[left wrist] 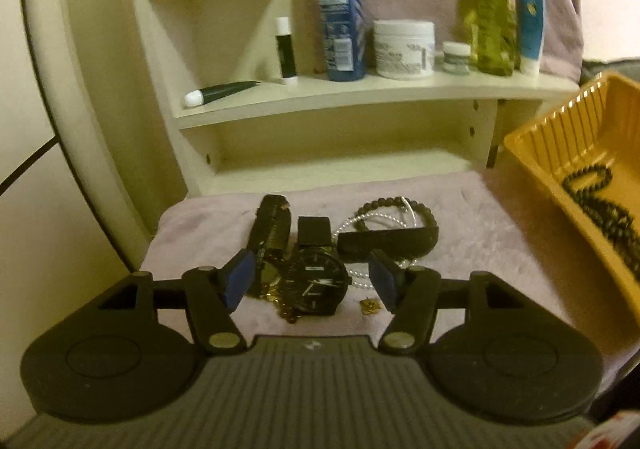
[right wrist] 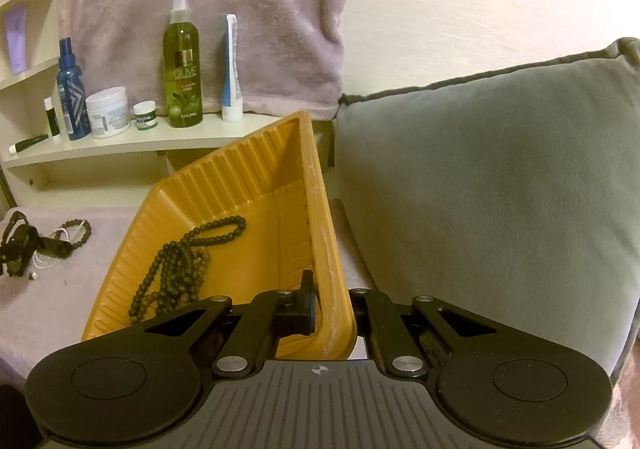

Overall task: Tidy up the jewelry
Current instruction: 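Grasp the black wristwatch with the left tool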

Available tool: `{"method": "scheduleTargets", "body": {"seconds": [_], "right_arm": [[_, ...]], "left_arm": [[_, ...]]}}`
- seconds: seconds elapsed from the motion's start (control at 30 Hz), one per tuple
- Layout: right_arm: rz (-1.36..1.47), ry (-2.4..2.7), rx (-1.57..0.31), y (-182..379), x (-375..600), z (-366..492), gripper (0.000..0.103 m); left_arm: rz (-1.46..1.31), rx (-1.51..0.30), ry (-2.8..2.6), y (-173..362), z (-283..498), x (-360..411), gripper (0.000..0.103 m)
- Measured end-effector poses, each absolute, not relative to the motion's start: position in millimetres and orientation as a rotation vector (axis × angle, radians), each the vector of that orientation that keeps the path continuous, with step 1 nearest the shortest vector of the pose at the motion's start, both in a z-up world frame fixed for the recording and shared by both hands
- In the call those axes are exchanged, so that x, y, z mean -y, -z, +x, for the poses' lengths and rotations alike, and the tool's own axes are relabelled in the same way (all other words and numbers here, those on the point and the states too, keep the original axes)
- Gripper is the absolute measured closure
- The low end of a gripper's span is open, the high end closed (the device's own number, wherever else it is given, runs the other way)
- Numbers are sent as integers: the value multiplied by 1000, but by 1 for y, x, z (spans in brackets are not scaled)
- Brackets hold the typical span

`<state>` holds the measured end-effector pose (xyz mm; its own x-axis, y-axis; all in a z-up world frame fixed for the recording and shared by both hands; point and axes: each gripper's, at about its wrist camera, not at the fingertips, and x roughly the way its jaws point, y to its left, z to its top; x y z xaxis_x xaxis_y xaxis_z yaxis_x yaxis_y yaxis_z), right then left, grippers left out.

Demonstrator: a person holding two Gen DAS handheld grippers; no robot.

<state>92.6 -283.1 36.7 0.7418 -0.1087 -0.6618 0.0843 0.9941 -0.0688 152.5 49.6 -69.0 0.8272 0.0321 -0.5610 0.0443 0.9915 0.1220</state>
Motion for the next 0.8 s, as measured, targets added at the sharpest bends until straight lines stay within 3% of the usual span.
{"method": "scheduleTargets", "body": {"seconds": [0.4, 0.8], "right_arm": [[-46, 100, -731, -38, 282, 92, 98], [-47, 101, -731, -38, 282, 93, 98]], "left_arm": [[174, -620, -25, 95, 162, -48, 44], [189, -629, -3, 95, 165, -43, 61]]}}
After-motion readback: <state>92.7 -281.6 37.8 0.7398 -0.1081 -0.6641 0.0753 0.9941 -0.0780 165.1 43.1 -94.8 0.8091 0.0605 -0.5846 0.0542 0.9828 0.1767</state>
